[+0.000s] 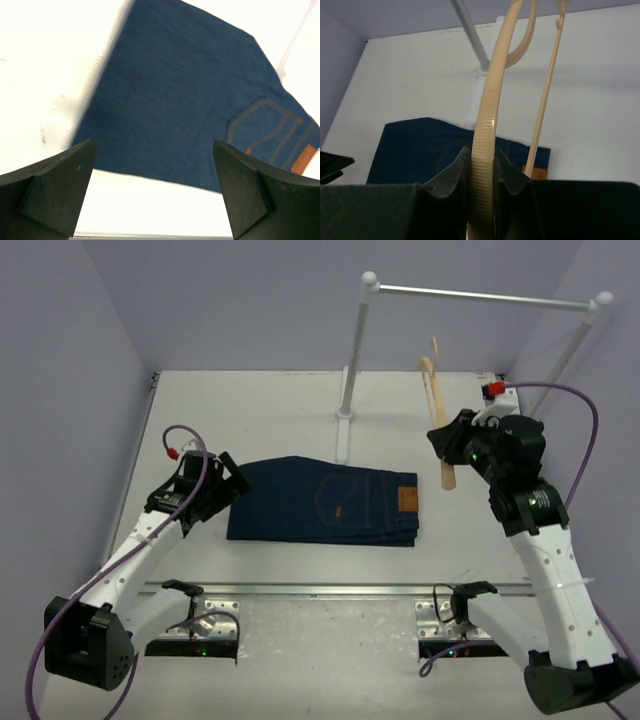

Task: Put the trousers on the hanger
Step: Pick up the hanger from the clothesline, then place the trousers on the hanger.

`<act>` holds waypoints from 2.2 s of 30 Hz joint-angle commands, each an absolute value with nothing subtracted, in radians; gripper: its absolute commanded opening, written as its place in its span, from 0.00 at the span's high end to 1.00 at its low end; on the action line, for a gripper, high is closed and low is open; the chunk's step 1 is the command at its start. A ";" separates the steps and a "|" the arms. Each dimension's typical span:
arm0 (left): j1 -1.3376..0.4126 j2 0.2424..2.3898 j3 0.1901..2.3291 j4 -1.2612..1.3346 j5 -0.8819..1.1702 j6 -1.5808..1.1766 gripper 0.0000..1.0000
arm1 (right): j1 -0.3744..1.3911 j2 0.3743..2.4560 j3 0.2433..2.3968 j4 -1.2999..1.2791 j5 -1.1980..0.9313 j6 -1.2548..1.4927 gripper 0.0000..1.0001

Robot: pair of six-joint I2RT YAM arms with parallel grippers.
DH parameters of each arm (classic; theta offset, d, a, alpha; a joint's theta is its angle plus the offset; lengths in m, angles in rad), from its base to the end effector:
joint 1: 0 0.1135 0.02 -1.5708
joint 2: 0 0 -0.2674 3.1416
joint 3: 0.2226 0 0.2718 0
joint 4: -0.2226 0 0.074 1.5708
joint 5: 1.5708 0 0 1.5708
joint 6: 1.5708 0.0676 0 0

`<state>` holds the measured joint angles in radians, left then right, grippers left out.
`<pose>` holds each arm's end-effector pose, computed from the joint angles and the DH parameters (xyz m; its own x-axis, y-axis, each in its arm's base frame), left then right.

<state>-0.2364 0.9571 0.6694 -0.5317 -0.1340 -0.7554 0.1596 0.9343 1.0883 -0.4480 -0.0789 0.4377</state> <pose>0.2291 -0.0459 0.2114 -0.6155 -0.5506 -0.5639 -0.3826 0.8343 -0.3969 0.2451 0.0449 0.3875 -0.3578 0.3704 -0.8572 -0.0897 0.9001 0.4264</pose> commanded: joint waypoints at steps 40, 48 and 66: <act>0.029 1.283 0.337 0.018 0.481 -0.634 1.00 | 1.374 1.460 0.436 0.559 0.965 1.020 1.00; -0.081 0.952 0.472 -0.090 0.575 -0.674 1.00 | 1.374 1.591 0.383 0.744 0.895 1.074 1.00; -0.657 1.263 0.618 0.249 0.414 -0.898 1.00 | 1.373 1.503 0.075 1.178 0.882 0.931 1.00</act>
